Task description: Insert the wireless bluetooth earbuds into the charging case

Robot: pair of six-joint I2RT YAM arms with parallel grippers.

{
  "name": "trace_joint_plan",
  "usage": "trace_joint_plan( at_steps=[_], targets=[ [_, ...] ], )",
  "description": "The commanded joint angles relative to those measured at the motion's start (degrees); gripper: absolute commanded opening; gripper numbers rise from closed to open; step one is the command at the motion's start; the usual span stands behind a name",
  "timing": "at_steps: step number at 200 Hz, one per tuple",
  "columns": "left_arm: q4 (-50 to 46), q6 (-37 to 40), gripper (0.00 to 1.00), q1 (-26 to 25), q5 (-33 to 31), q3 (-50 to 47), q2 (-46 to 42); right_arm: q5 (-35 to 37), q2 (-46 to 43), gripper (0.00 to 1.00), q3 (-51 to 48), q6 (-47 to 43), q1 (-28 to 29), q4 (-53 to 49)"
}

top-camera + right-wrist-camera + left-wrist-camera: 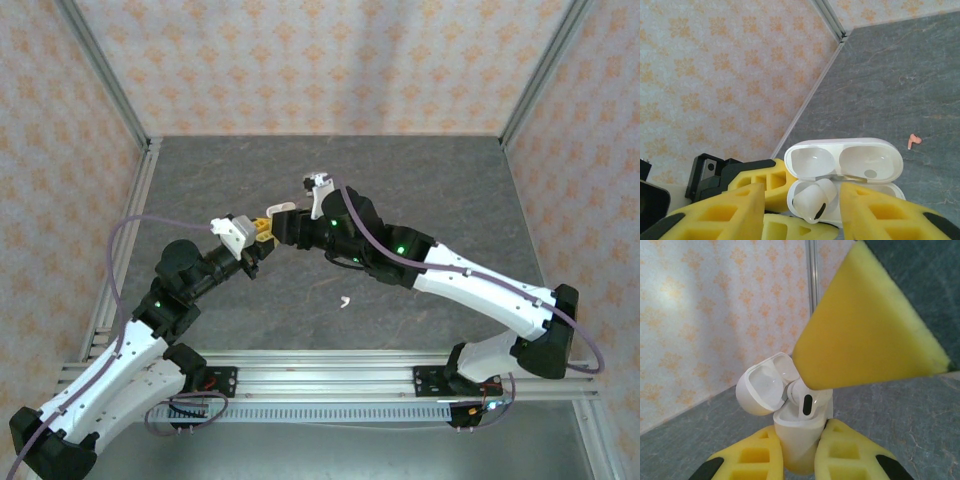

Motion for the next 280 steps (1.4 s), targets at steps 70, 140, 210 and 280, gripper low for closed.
trace_joint_plan(
  at_steps=[70, 140, 210, 280],
  targets=[
    [2.0, 0.6, 0.0, -0.7, 0.8, 2.0, -1.9, 2.3, 1.7, 0.53, 8.6, 0.8, 0.3, -9.8],
    [0.6, -0.4, 0.0, -0.7, 2.4, 1.9, -2.6, 0.1, 1.0, 0.29, 11.8, 1.5, 0.3, -18.6],
    [-0.2, -0.7, 0.0, -0.7, 3.8, 2.8, -2.0, -3.5, 4.9, 0.18, 15.4, 1.1, 0.3, -20.1],
    [-0.7, -0.1, 0.0, -0.6, 4.1, 3.1, -1.6, -2.6, 6.3, 0.18, 17.9, 0.9, 0.3, -22.2]
  ],
)
